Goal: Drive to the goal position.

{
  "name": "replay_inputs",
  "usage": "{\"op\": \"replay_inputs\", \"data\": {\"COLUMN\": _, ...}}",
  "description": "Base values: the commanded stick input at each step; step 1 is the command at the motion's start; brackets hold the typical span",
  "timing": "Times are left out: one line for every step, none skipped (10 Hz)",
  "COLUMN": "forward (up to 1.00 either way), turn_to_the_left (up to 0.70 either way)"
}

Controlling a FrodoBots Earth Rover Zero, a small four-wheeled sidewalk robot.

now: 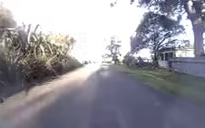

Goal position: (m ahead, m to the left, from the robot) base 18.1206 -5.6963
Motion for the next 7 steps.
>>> {"op": "replay_inputs", "data": {"forward": 1.0, "turn_to_the_left": 0.0}}
{"op": "replay_inputs", "data": {"forward": 1.0, "turn_to_the_left": 0.0}}
{"op": "replay_inputs", "data": {"forward": 1.0, "turn_to_the_left": 0.0}}
{"op": "replay_inputs", "data": {"forward": 1.0, "turn_to_the_left": 0.0}}
{"op": "replay_inputs", "data": {"forward": 1.0, "turn_to_the_left": 0.0}}
{"op": "replay_inputs", "data": {"forward": 1.0, "turn_to_the_left": 0.0}}
{"op": "replay_inputs", "data": {"forward": 1.0, "turn_to_the_left": 0.0}}
